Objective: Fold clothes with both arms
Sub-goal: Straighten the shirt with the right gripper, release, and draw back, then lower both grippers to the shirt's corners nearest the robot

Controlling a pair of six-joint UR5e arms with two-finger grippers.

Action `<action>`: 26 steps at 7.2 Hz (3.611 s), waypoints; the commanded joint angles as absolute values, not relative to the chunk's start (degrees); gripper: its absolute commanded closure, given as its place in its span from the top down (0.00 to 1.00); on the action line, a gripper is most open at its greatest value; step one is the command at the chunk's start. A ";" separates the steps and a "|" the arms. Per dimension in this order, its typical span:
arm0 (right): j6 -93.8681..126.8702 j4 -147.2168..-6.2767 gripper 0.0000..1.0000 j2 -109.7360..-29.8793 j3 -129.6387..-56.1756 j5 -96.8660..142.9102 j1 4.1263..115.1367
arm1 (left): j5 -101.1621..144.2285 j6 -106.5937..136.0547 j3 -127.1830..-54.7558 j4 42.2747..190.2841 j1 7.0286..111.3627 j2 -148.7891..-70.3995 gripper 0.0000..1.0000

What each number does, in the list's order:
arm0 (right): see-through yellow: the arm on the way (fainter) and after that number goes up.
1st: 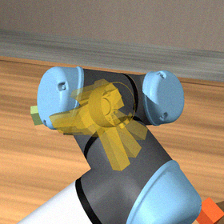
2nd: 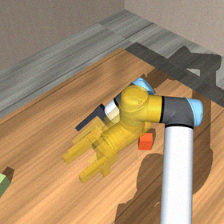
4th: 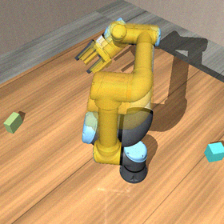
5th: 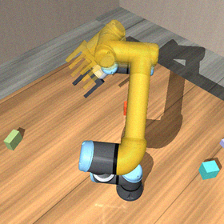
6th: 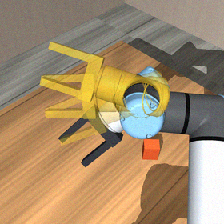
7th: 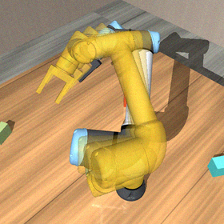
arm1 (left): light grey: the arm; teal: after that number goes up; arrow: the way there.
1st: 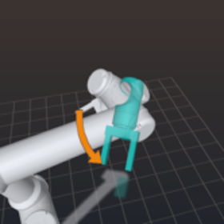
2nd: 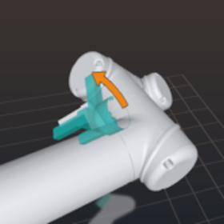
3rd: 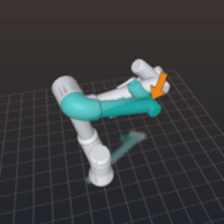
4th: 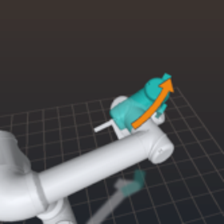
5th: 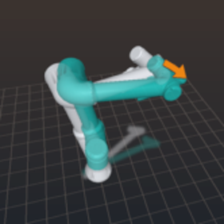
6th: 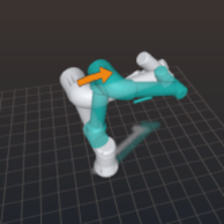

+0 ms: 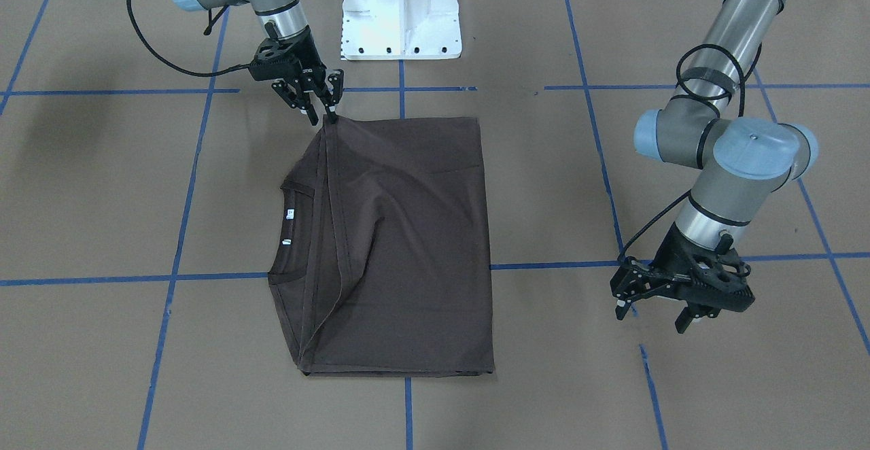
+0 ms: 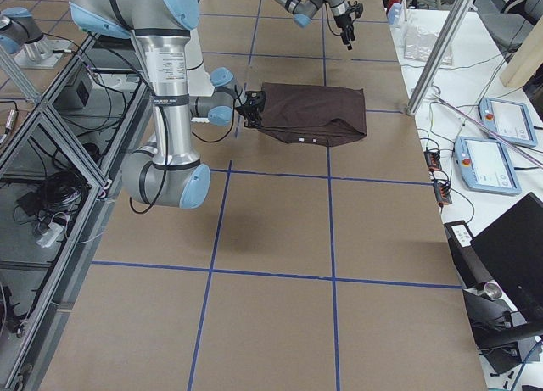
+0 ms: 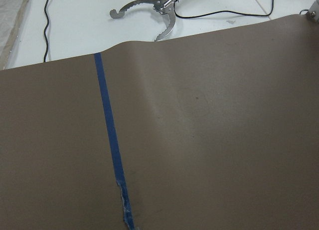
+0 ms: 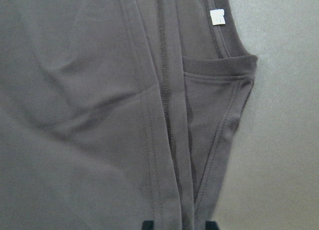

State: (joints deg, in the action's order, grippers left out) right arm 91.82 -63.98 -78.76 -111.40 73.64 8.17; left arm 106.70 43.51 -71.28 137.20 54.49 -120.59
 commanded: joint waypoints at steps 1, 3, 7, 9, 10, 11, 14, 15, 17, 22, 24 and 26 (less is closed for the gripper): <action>92.28 -63.98 0.43 -78.84 -111.27 73.56 7.30 | 106.70 43.51 -71.28 137.20 54.49 -120.50 1.00; 92.46 -63.98 0.34 -78.66 -111.01 72.78 7.12 | 106.70 43.51 -71.28 137.20 54.49 -120.59 1.00; 92.90 -63.98 0.00 -78.22 -111.71 72.60 7.47 | 106.70 43.51 -71.37 137.20 54.49 -120.50 1.00; 94.99 -64.51 0.00 -80.23 -112.15 68.58 6.17 | 106.70 43.51 -71.37 137.29 54.40 -120.24 1.00; 97.36 -64.69 0.00 -80.85 -112.15 64.81 3.02 | 106.70 43.51 -71.37 137.29 54.40 -120.23 1.00; 98.25 -64.69 0.00 -81.47 -112.15 63.12 1.34 | 106.70 43.51 -71.37 137.29 54.40 -120.23 1.00; 99.14 -64.69 0.62 -82.88 -113.11 59.68 -1.32 | 106.70 43.51 -71.37 137.29 54.32 -120.23 1.00; 98.27 -64.86 1.00 -83.75 -115.99 60.29 -1.06 | 106.79 43.51 -71.72 137.20 54.32 -120.23 1.00; 94.84 -64.78 1.00 -88.31 -122.94 63.00 0.34 | 109.57 48.47 -74.60 137.20 53.71 -120.23 1.00; 94.13 -55.72 1.00 -92.55 -124.19 76.36 11.58 | 100.23 81.23 -103.13 135.70 30.55 -105.86 0.98; 94.13 -55.72 1.00 -92.29 -124.10 76.46 12.30 | 88.04 99.32 -106.52 135.70 18.60 -103.36 0.62; 94.13 -55.72 1.00 -92.37 -124.10 76.46 12.57 | 80.88 107.90 -106.09 135.79 12.41 -103.27 0.59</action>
